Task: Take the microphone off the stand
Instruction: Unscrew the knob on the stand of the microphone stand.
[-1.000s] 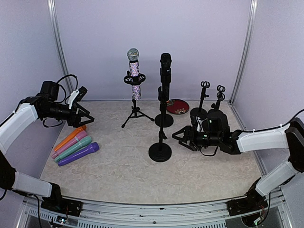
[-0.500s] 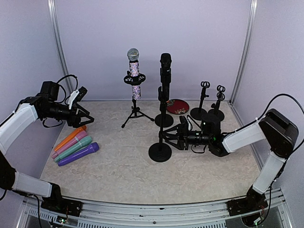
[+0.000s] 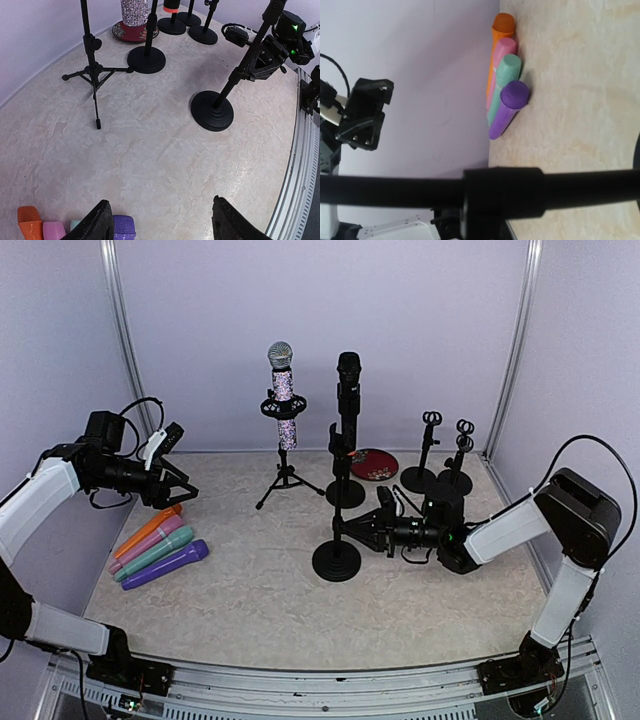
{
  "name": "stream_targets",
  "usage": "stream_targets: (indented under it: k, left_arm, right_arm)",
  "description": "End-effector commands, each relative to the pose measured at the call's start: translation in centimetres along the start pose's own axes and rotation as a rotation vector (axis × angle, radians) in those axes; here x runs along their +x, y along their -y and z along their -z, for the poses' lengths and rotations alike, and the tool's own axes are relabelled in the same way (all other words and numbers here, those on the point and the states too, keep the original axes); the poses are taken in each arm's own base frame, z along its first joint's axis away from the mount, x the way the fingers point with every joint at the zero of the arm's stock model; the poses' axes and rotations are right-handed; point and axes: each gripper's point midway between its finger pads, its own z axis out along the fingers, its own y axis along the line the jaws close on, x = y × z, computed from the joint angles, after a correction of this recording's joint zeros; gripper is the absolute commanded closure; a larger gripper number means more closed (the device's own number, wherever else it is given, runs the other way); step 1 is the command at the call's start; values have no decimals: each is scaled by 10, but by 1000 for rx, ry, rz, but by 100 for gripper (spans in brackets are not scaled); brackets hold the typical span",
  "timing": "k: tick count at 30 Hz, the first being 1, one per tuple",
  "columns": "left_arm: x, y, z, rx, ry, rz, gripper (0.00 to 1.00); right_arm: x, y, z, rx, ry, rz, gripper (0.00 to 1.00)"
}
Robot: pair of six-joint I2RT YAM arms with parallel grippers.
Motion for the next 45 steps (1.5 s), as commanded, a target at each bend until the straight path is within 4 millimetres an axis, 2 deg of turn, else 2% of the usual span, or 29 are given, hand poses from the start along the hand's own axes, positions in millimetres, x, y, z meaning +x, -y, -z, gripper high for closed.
stream_targets:
  k: [1,4,9,11,15,20,24,30,38,42,45]
  left_arm:
    - [-10,3,6,-5,18,-29,35]
    - [-10,2,6,-6,18,-27,35]
    - [-10,3,6,-6,14,-27,35]
    - [-10,3,6,-7,14,-28,35]
    - [-9,3,6,-6,12,-29,35]
    - [-9,2,4,1,13,-21,35]
    - [-9,3,4,3,12,-21,35]
    - [-9,3,4,3,12,-20,35]
    - [-7,4,4,5,8,-21,35]
    - [-6,4,4,7,9,-20,35]
    - [-6,5,4,9,7,-18,35]
  right_arm:
    - [5,-11,1,-50,-3,41,92]
    - [6,-8,2,-37,1,52,100]
    - [2,7,5,98,21,144,100]
    - [-5,15,7,232,46,239,100]
    - [-15,16,15,419,93,427,100]
    - [-17,15,19,608,117,618,100]
    - [-9,17,18,761,126,784,100]
    - [-7,7,18,925,191,974,100]
    - [-7,-10,27,1014,271,1126,100]
    - [-4,-4,29,1057,254,1159,73]
    - [-3,-13,29,1011,274,1149,53]
